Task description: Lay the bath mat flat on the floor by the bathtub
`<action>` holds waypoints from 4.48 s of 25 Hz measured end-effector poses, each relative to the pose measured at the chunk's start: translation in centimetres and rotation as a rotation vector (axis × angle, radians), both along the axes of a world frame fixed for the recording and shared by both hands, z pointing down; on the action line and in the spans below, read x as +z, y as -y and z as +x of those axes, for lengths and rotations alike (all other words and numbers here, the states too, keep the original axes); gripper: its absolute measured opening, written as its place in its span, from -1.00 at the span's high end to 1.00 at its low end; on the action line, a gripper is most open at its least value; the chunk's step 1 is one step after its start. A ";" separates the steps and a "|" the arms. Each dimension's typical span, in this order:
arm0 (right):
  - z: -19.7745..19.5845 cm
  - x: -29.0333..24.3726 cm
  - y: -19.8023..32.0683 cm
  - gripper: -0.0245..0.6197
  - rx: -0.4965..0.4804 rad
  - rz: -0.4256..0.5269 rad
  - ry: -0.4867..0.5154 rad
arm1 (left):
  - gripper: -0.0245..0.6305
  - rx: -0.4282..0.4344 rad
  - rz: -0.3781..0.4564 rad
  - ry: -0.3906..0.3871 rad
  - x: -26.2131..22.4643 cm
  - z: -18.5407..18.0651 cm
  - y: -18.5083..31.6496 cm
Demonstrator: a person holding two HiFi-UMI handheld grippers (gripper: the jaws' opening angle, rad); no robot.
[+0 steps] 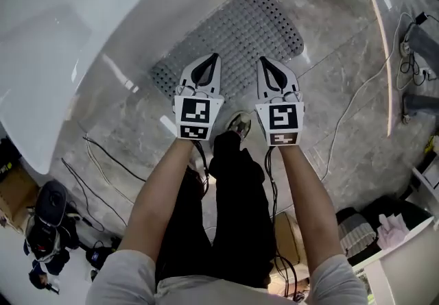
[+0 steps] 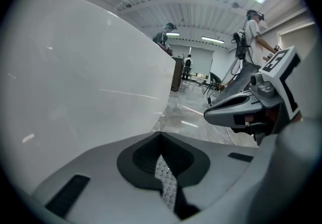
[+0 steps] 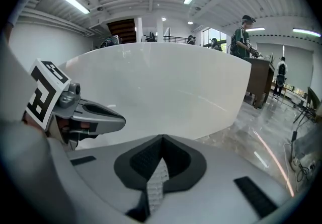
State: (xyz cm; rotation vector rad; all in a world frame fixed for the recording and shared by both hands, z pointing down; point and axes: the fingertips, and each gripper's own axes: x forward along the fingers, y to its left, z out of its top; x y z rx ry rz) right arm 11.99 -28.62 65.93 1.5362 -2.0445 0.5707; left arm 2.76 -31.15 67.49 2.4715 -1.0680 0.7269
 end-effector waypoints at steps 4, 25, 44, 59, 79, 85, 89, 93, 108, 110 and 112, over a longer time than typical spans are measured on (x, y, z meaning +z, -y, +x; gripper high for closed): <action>-1.4 -3.5 0.2 0.91 -0.038 -0.028 0.017 | 0.89 -0.023 -0.014 0.012 -3.8 -1.2 -0.9; -7.9 -17.2 -4.1 0.90 -0.181 -0.027 0.021 | 0.89 -0.290 -0.027 0.007 -17.2 -9.8 -7.7; -12.6 -34.5 -17.6 0.90 -0.109 0.118 0.027 | 0.89 -0.341 0.136 -0.041 -34.8 -15.2 -21.6; -12.0 -47.3 -25.3 0.90 -0.139 0.239 0.052 | 0.89 -0.412 0.253 -0.106 -48.3 -15.8 -27.9; -6.9 -61.6 -35.9 0.90 -0.253 0.436 0.118 | 0.89 -0.458 0.433 -0.097 -62.3 -11.0 -40.4; -5.7 -65.4 -37.2 0.91 -0.253 0.510 0.128 | 0.89 -0.454 0.476 -0.107 -65.2 -9.5 -42.3; -5.3 -67.0 -37.9 0.90 -0.216 0.535 0.145 | 0.89 -0.451 0.492 -0.130 -66.7 -9.0 -43.2; -4.7 -68.0 -39.1 0.90 -0.230 0.555 0.141 | 0.89 -0.456 0.511 -0.136 -67.7 -8.1 -44.4; -4.5 -69.4 -41.7 0.90 -0.243 0.586 0.159 | 0.89 -0.470 0.574 -0.127 -70.2 -7.4 -46.6; -4.5 -69.9 -42.0 0.90 -0.247 0.599 0.157 | 0.89 -0.467 0.579 -0.128 -70.5 -7.2 -46.6; -4.3 -70.3 -42.1 0.91 -0.254 0.610 0.156 | 0.89 -0.464 0.583 -0.130 -70.8 -6.7 -46.6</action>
